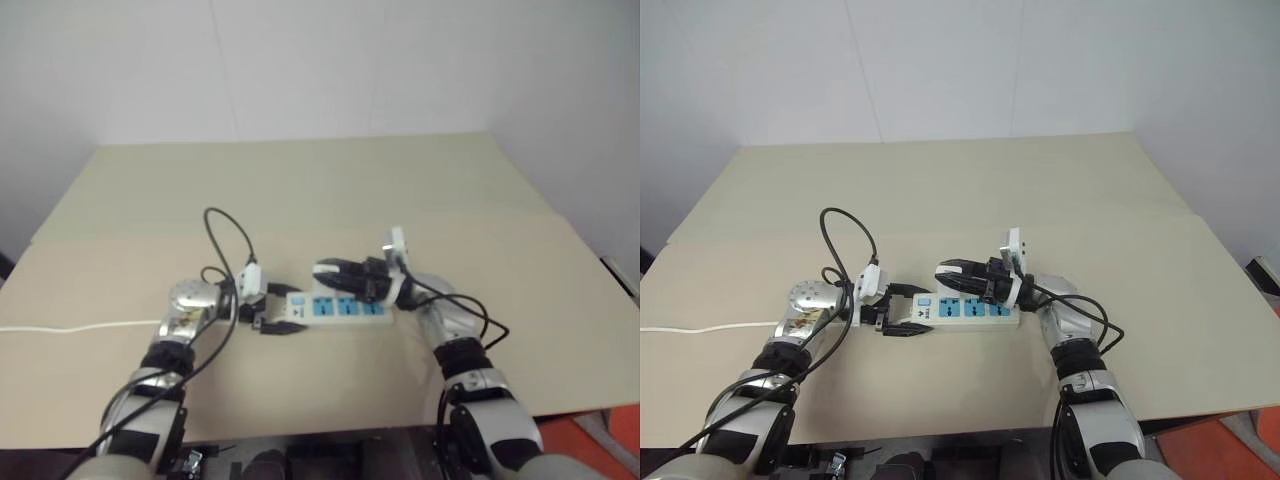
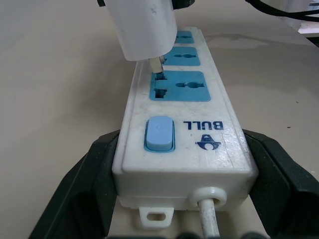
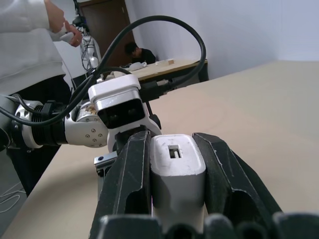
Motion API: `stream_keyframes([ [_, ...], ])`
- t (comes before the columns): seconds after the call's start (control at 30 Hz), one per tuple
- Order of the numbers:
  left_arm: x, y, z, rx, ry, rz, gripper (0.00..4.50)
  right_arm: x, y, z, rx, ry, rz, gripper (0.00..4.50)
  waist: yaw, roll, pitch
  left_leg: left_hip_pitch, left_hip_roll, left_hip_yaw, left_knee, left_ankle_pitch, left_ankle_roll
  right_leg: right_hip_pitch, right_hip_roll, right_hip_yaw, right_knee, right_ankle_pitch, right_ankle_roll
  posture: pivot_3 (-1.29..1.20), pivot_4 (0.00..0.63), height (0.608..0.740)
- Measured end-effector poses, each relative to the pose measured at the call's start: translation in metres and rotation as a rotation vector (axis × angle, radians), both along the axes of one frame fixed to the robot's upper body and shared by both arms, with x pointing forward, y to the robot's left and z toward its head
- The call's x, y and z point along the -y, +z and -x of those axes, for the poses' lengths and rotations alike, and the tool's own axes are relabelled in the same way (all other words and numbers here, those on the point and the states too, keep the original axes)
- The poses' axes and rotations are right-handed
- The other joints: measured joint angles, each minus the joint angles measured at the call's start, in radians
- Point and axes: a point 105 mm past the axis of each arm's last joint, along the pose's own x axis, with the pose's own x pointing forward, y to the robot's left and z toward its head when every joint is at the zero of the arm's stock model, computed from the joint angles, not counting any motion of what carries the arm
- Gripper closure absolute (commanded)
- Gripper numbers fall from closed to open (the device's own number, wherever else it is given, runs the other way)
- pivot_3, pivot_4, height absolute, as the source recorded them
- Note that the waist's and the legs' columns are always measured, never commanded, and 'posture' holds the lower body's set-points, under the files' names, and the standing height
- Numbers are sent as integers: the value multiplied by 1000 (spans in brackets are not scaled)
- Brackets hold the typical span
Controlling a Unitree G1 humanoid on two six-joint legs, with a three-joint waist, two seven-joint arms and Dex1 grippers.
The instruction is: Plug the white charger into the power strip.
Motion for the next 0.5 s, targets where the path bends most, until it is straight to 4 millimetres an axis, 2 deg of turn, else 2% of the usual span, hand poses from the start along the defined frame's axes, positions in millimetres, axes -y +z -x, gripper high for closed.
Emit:
stream_keyframes([
  [0.37,-1,-8,1,-36,14,6,1228,-6,-3,2,8,9,13,3389,0,0,0,0,0,0,0,0,0,0,0,0,0,0,0,0,150,740],
  [0.5,-1,-8,1,-37,16,6,1228,-7,-14,4,-1,11,46,3389,0,0,0,0,0,0,0,0,0,0,0,0,0,0,0,0,150,740],
])
